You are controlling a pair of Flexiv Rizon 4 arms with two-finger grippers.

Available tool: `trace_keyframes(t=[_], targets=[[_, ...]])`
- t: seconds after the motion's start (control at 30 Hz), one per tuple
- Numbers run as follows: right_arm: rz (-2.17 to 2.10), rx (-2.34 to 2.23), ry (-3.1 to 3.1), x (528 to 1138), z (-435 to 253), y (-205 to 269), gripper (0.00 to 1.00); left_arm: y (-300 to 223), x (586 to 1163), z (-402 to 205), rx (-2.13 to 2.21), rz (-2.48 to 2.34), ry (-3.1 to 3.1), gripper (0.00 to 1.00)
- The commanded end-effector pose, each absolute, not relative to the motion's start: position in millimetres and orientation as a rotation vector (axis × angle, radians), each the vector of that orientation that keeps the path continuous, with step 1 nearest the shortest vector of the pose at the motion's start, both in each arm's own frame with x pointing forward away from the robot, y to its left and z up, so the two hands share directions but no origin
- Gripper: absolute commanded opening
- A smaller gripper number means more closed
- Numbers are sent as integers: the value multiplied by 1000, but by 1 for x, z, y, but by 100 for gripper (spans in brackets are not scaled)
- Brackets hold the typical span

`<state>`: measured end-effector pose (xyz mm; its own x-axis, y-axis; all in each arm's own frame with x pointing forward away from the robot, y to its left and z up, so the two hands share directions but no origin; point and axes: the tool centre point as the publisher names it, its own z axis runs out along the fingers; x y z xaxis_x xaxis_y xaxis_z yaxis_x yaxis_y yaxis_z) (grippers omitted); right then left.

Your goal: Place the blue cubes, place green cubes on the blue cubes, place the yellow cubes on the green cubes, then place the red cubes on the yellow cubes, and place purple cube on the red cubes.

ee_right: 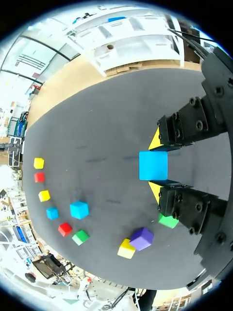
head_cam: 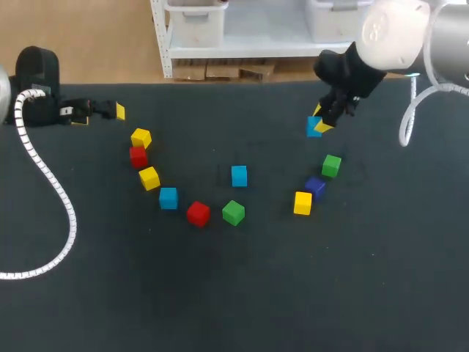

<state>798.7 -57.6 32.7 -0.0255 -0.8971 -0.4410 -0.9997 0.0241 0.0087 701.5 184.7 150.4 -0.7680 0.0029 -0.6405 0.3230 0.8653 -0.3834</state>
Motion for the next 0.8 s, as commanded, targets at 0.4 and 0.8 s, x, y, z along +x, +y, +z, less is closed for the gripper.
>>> trace_keyframes(t=[0.4, 0.8], targets=[[495, -1999, 1937, 763, 33, 0, 0, 185, 701, 150, 235, -637, 2377, 100], [441, -2034, 1979, 729, 28, 37, 0, 185, 701, 150, 235, -637, 2377, 100]])
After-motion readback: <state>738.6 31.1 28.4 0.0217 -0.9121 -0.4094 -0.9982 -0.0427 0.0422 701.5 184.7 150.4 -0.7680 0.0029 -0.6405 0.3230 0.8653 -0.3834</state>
